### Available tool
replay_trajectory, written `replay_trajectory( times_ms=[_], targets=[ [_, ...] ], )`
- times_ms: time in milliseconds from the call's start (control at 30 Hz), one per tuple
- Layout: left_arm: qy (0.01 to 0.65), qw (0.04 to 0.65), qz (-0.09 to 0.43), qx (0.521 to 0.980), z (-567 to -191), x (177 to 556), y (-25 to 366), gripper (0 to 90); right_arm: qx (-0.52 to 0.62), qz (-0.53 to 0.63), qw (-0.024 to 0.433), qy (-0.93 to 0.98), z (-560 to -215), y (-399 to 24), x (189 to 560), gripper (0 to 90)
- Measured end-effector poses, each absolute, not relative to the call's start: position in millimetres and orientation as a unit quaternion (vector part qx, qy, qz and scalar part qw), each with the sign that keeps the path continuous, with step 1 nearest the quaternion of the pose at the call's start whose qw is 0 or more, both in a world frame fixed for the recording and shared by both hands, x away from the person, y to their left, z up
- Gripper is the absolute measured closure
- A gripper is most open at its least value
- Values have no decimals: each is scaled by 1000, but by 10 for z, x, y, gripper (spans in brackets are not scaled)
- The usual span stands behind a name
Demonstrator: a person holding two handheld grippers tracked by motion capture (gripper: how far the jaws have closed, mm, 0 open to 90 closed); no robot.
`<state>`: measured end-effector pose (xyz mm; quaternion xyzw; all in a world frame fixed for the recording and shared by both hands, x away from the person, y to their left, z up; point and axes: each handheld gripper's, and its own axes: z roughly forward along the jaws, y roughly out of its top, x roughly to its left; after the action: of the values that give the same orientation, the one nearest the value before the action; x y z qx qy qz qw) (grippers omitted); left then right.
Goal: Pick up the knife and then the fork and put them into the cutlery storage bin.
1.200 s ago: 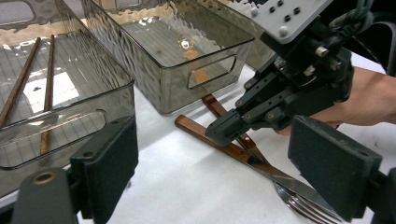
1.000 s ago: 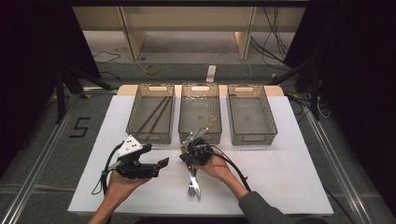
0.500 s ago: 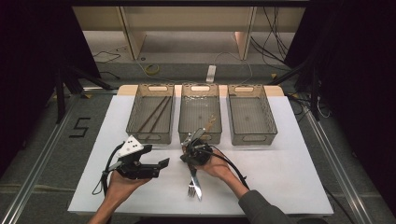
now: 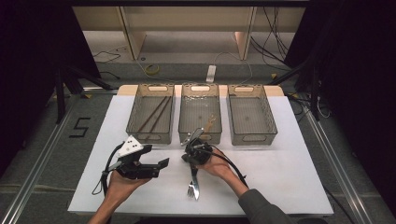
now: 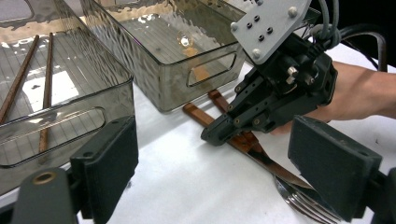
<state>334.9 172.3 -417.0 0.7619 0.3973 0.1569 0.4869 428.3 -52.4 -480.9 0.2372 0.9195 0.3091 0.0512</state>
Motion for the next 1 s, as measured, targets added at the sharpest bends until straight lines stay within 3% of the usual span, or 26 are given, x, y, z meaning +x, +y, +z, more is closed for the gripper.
replay_trajectory(
  times_ms=[1000],
  targets=[
    [397,485,159,763,-4171,3348,1718,156,291,256,60,920,-4713,-1130,4176,900]
  ],
)
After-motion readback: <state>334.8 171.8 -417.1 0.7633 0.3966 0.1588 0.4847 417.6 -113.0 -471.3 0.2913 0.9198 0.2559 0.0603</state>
